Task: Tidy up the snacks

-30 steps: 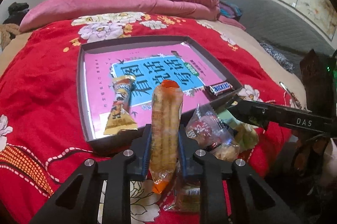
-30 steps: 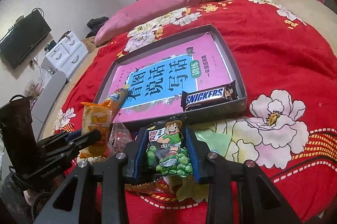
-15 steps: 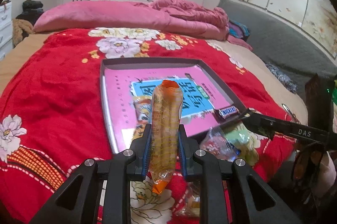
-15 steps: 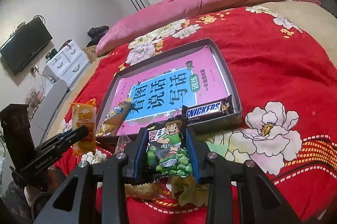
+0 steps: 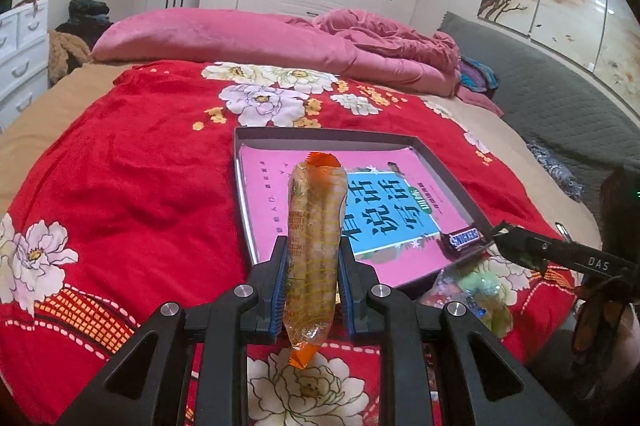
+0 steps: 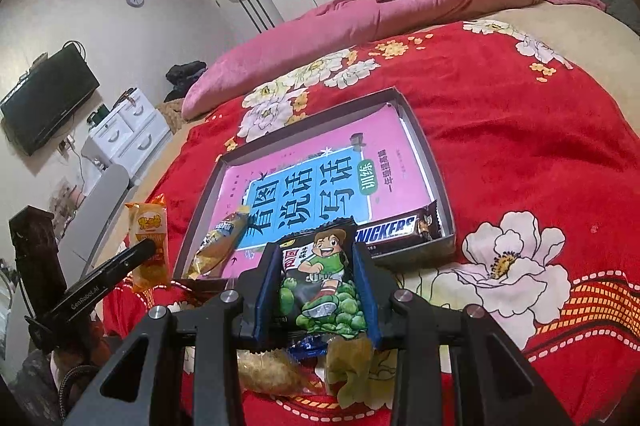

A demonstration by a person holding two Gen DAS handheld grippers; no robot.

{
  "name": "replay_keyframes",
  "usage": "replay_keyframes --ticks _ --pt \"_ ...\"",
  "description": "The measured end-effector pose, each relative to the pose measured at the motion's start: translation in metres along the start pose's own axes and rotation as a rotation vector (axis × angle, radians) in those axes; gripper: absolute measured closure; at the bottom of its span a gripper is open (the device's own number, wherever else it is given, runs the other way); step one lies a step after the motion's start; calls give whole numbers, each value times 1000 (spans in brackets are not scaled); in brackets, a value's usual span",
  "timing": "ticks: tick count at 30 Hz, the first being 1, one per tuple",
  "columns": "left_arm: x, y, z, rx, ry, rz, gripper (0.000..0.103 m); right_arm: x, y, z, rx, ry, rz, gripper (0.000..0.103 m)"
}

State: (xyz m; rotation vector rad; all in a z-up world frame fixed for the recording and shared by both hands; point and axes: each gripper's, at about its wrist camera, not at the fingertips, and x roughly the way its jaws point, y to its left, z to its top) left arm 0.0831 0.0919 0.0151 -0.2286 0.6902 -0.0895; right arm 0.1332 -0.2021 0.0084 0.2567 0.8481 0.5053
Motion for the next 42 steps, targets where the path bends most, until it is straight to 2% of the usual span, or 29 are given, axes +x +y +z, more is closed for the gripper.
replay_keyframes --ticks 15,42 --pt "36 -3 -1 18 49 19 80 10 -4 4 12 1 -4 66" --pt "58 -3 4 -15 67 -17 80 42 2 10 -17 35 -46 66"
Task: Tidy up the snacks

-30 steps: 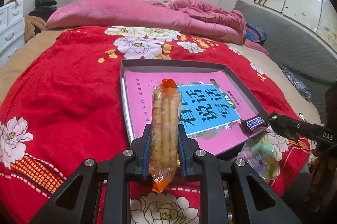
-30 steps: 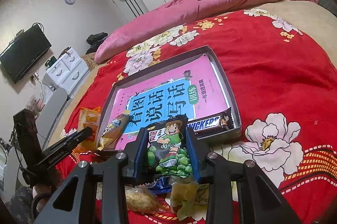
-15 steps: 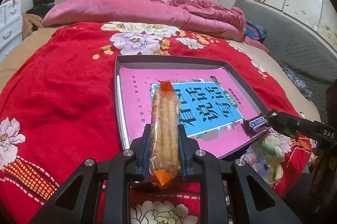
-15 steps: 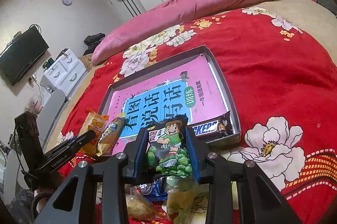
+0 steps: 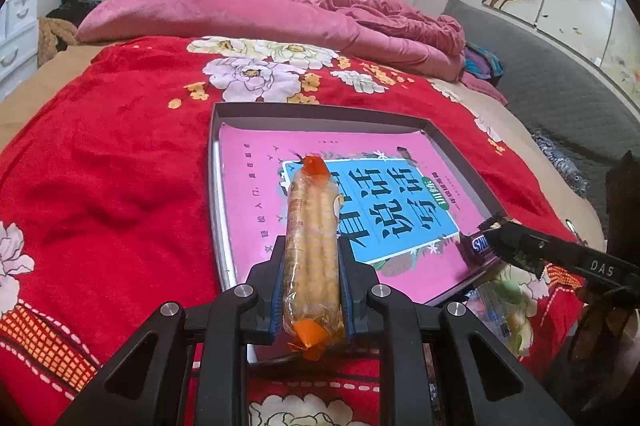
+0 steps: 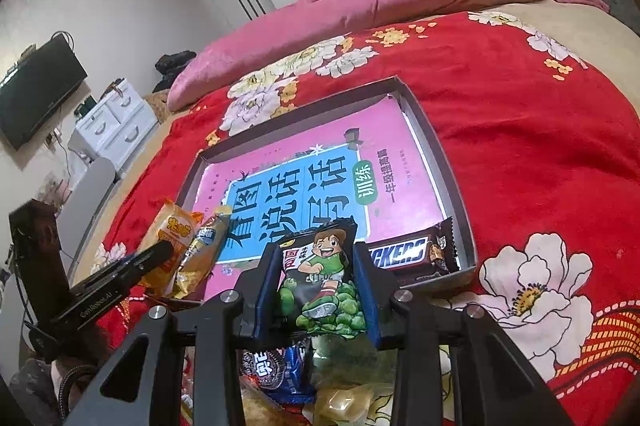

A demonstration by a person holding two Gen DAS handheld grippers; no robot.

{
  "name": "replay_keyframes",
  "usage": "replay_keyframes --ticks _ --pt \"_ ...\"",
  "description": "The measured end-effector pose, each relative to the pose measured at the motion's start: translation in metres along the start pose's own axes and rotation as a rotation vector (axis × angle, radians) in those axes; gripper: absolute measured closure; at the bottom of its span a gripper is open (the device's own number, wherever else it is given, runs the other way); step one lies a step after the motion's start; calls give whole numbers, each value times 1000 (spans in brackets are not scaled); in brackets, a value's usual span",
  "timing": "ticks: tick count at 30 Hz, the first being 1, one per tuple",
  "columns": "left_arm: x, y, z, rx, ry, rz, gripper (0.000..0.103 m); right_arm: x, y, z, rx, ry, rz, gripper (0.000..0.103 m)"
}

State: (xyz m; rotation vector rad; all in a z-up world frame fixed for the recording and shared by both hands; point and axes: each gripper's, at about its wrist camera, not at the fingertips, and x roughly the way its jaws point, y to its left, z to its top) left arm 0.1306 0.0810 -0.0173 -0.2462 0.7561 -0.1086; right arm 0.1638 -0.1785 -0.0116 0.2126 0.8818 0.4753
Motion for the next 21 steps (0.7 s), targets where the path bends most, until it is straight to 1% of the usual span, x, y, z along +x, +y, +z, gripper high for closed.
replay_keyframes --ticks 10,21 --pt "7 2 1 -23 10 -36 80 12 7 0 -65 10 -44 66" --pt "17 5 1 -48 36 -65 80 22 9 3 -91 10 -47 66"
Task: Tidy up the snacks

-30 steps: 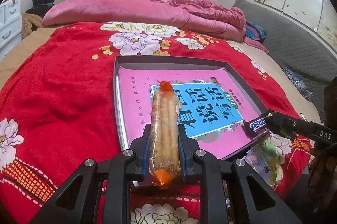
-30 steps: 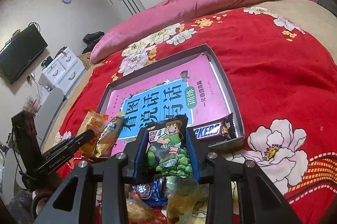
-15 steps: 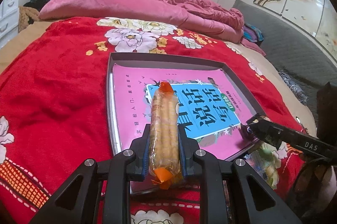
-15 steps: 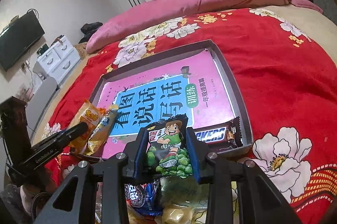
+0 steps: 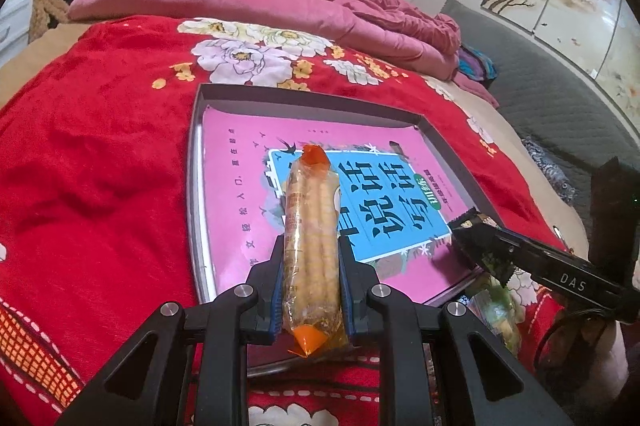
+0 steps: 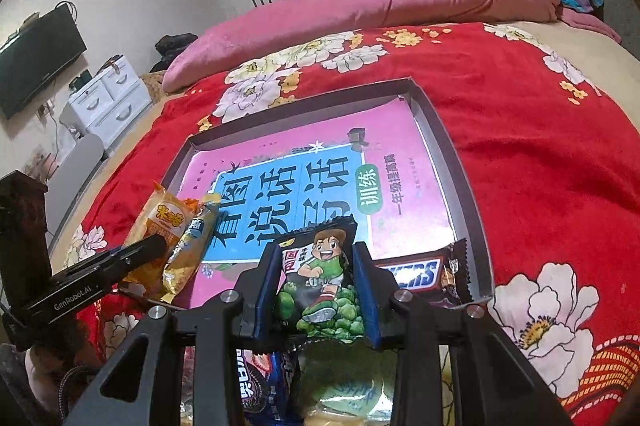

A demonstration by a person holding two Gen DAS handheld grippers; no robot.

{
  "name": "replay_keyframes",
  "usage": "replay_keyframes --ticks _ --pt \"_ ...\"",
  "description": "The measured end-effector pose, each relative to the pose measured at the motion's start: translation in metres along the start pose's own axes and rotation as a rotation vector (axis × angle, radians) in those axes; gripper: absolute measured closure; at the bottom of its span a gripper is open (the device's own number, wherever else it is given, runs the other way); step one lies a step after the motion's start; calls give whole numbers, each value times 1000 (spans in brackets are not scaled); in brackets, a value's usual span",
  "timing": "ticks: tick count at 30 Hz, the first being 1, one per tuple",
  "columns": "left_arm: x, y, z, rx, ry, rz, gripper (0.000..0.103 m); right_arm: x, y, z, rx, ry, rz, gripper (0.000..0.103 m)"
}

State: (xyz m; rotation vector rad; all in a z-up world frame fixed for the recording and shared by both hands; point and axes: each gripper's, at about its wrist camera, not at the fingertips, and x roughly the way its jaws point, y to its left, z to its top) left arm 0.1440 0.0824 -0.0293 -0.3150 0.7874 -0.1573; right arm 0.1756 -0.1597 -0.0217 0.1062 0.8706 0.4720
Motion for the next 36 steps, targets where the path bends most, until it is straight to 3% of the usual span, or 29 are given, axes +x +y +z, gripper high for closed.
replay_keyframes --ticks 36 --pt "9 -2 -4 -5 27 -28 80 41 19 6 -98 68 39 66"
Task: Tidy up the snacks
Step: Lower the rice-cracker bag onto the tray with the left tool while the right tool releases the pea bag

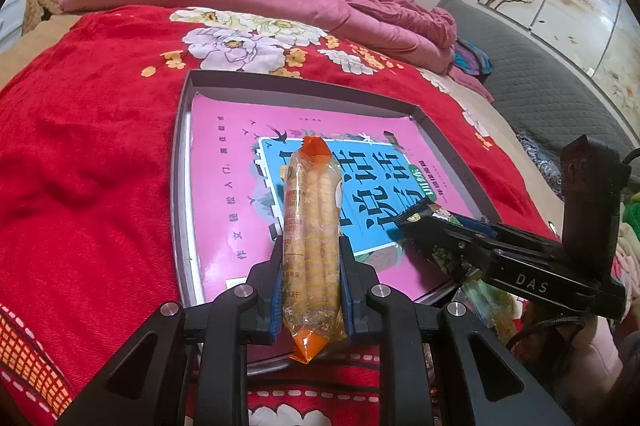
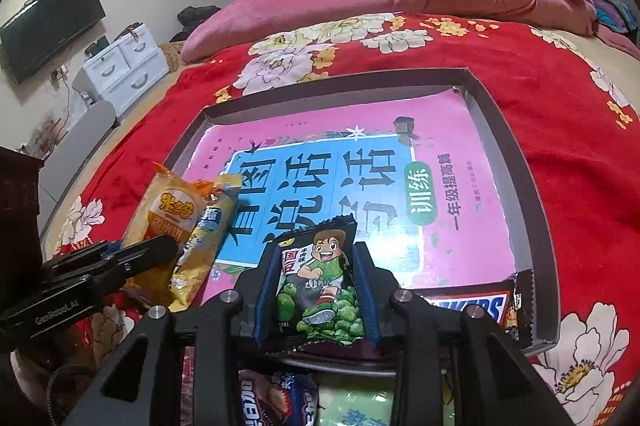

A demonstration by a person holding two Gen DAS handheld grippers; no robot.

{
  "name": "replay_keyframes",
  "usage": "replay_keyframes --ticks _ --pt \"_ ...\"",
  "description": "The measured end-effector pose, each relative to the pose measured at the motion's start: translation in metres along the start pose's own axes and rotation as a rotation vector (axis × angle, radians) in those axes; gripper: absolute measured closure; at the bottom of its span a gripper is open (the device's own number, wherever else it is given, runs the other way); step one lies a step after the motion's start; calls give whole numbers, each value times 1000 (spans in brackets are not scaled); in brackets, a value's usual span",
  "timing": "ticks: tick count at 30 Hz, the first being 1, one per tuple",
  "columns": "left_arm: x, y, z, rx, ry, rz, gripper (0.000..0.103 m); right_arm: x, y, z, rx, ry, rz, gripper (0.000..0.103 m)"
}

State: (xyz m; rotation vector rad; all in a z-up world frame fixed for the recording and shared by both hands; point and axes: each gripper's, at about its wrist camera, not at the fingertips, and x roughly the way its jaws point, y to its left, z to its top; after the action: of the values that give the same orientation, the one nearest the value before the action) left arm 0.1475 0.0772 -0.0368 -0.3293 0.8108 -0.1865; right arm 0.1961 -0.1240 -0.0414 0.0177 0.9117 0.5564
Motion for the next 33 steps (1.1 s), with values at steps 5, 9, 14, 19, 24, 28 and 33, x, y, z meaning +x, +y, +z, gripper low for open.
replay_keyframes --ticks 5,9,14,19,24,28,33 --pt "0 4 0 -6 1 2 80 1 -3 0 7 -1 -16 66" --pt "0 6 0 -19 3 2 80 1 -5 -1 12 -5 -15 66" --pt "-1 10 0 -39 3 2 80 -1 -5 -1 12 -6 -15 66" --pt "-1 12 1 -49 2 0 80 -3 -5 -2 17 -5 -14 66" --pt "-2 14 1 -61 1 -3 80 -7 -5 -3 23 -9 -16 65" --pt "-3 17 1 -78 0 -10 80 -11 -6 -3 30 -16 -15 65" --pt "-4 20 2 -99 -2 -17 80 -16 -6 -5 40 -23 -14 65"
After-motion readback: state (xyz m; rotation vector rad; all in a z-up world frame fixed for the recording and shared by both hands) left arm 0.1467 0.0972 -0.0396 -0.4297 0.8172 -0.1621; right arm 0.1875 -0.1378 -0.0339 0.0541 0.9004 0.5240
